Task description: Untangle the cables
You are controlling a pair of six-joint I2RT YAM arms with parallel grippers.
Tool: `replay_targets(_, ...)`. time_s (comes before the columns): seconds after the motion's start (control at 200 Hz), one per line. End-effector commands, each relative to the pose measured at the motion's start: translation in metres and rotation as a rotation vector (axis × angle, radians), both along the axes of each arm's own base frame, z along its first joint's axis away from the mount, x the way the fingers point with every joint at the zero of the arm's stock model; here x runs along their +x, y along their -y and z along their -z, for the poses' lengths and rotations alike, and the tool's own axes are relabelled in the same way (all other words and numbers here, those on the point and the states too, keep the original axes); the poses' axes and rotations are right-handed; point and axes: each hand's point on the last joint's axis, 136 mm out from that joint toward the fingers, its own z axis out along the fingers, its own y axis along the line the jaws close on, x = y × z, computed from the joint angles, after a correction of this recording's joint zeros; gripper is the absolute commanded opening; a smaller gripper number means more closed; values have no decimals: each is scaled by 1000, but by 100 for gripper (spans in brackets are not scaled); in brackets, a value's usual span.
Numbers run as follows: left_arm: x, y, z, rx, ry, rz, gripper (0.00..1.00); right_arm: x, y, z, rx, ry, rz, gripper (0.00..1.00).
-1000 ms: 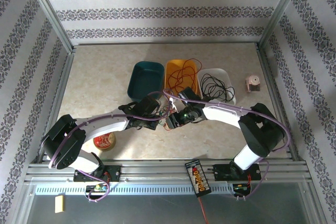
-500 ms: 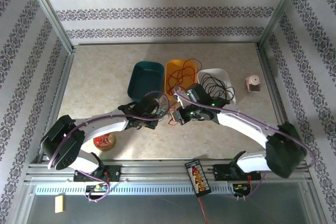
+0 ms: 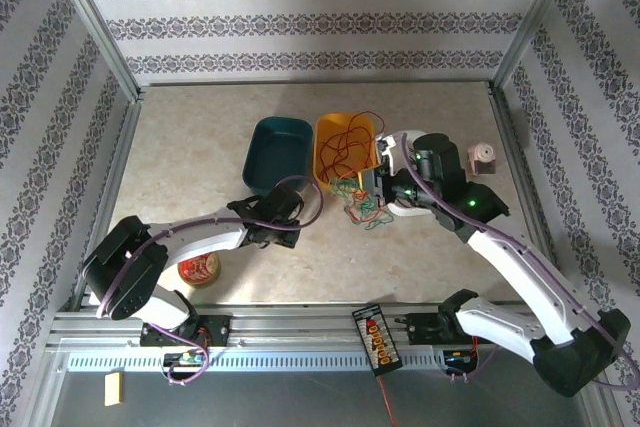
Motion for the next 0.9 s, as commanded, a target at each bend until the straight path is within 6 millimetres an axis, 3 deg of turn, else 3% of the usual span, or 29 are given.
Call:
replay_targets(0.0,0,19,-28,-143,69,89,36,-1,0,11,-44,-54,-8,0)
replay_targets(0.065,-3,35,-52,-260,131,167,57,-1,-5,16,24,-85,-12,0)
replay_targets(0.145,-7,49,-82,-374,202,242,71,-5,-8,24,7,-111,-27,0)
replay_targets(0.245,-6,60,-106,-445,263,288,79,-12,-16,26,27,-129,-69,0)
replay_targets(0.375,10,68,-108,-426,289,278,84,-23,-27,22,90,-152,-134,0)
replay_targets(0.555,30,84,-95,-421,287,272,84,-36,-37,-2,179,-147,-207,0)
replay_targets(0.71,28,109,-89,-467,239,371,72,-31,-32,-18,247,-134,-184,0)
replay_targets(0.785,33,108,-74,-423,229,366,60,-27,-27,-25,274,-123,-161,0)
replay_targets(0.895,34,102,-50,-353,192,362,56,-25,-18,-42,299,-84,-140,0)
